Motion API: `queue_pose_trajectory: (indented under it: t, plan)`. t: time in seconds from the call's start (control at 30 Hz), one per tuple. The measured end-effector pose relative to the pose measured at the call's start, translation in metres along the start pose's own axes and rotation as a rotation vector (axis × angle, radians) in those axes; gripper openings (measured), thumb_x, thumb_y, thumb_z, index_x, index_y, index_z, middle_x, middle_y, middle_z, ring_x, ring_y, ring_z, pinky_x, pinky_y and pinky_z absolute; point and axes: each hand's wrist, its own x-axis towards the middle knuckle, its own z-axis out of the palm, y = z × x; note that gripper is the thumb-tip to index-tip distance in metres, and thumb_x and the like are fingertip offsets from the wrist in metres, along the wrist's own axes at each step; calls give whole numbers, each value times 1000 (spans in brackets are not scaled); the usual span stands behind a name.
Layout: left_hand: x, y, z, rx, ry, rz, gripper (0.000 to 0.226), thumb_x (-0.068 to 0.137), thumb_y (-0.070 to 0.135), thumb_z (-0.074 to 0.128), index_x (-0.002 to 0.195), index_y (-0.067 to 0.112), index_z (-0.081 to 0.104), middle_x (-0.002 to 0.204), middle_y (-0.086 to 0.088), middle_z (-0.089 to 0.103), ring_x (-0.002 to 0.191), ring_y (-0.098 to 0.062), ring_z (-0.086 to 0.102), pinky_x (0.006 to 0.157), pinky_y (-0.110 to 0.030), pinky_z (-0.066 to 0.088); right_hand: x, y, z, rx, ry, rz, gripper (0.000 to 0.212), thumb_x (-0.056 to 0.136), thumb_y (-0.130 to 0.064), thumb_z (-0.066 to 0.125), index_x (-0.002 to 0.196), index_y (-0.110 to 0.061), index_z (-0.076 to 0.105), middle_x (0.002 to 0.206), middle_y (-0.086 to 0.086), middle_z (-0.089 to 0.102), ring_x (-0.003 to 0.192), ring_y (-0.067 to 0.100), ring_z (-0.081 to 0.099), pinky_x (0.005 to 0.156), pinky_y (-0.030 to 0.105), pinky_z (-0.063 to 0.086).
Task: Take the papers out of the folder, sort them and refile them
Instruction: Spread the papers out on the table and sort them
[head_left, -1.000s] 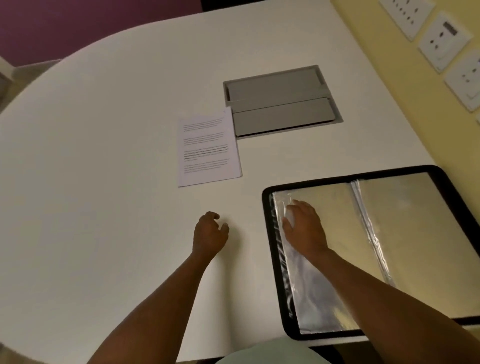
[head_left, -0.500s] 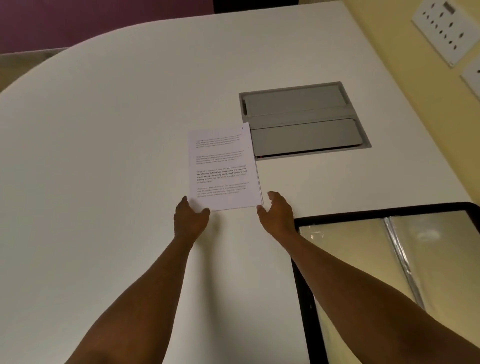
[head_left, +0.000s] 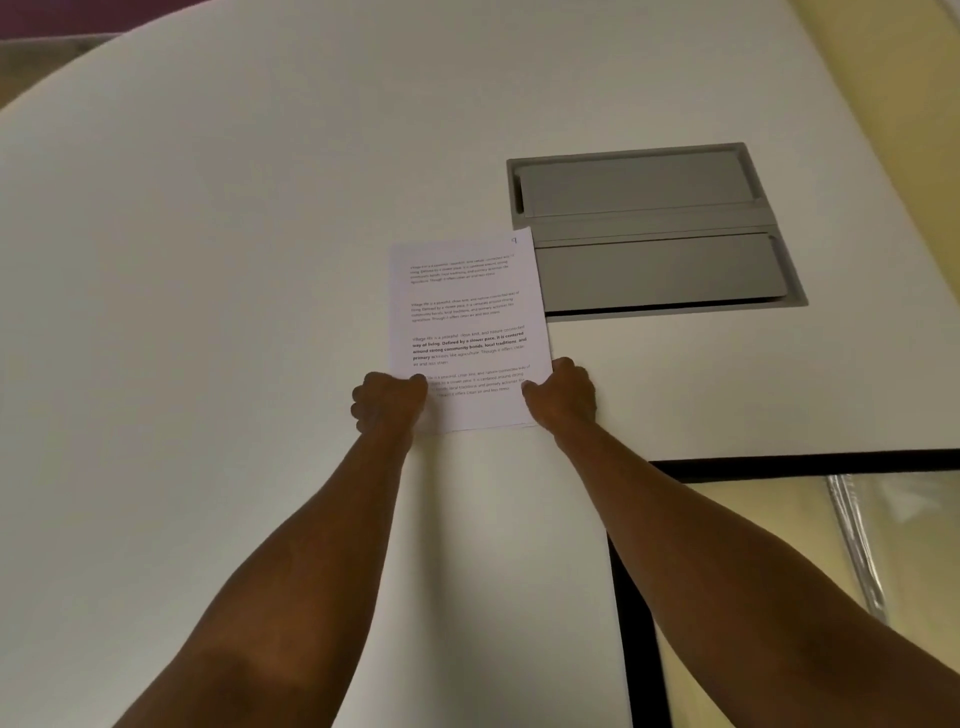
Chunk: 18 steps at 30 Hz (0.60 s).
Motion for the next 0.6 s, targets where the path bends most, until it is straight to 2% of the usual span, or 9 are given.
queue_pose_trajectory:
  t: [0.1, 0.13, 0.2, 0.27, 0.3, 0.37, 0.43, 0.5, 0.6]
  plan:
    - [-2, 8, 3, -1, -12, -35, 37, 72, 26, 64, 102, 9, 51, 118, -10, 43, 105, -28, 43, 82, -39, 49, 2, -6, 3, -68, 11, 46, 45, 86, -31, 68, 120, -6, 53, 125, 15, 50, 111, 31, 55, 88, 39, 52]
    - [-3, 12, 4, -9, -12, -48, 39, 75, 25, 66, 106, 9, 49, 121, -11, 40, 108, -29, 42, 80, -38, 47, 3, -8, 4, -71, 19, 50, 45, 87, -30, 68, 121, -6, 52, 125, 15, 50, 111, 31, 55, 88, 39, 51]
    - [-4, 19, 6, -64, -23, -48, 60, 74, 28, 72, 121, 5, 42, 126, -12, 42, 115, -33, 46, 84, -40, 50, 3, -11, 7, -24, 41, 36, 40, 88, -24, 65, 121, -6, 51, 123, 14, 54, 108, 31, 59, 86, 39, 53]
    - [-3, 25, 5, -152, -67, -54, 76, 63, 35, 75, 124, 4, 41, 122, -10, 54, 108, -32, 56, 88, -43, 54, 4, -10, 8, 90, 48, 17, 32, 91, -18, 61, 118, -7, 51, 120, 12, 60, 104, 30, 62, 84, 42, 56]
    - [-1, 26, 4, -162, -84, -58, 77, 57, 39, 72, 120, 4, 45, 118, -9, 59, 103, -31, 59, 87, -44, 55, 4, -7, 8, 158, 34, 10, 28, 92, -16, 59, 118, -8, 51, 120, 11, 61, 102, 29, 63, 83, 42, 57]
    - [4, 21, 2, -137, -102, -40, 68, 55, 44, 63, 111, 7, 54, 110, -10, 63, 99, -30, 61, 84, -44, 56, 1, -1, 3, 321, -25, 3, 25, 94, -13, 57, 119, -10, 52, 122, 7, 61, 100, 26, 63, 75, 40, 60]
    - [4, 12, -3, -73, -112, -25, 59, 60, 47, 61, 106, 9, 59, 112, -10, 60, 100, -30, 59, 84, -43, 55, -9, 4, -6, 495, -98, 15, 29, 95, -12, 57, 124, -13, 53, 123, 5, 59, 99, 23, 61, 66, 34, 61]
    - [-3, 1, -9, -45, -115, 13, 63, 65, 48, 64, 115, 12, 59, 121, -10, 55, 106, -30, 57, 89, -44, 53, -26, 11, -16, 653, -170, 45, 36, 95, -10, 59, 130, -15, 51, 121, 4, 58, 101, 22, 61, 67, 34, 61]
    - [-23, -27, -21, -180, -155, 109, 72, 77, 40, 69, 138, 13, 42, 134, -5, 50, 116, -27, 55, 100, -44, 47, -63, 36, -21, 841, -301, 91, 41, 94, -9, 60, 133, -19, 50, 122, 2, 59, 108, 22, 61, 68, 33, 59]
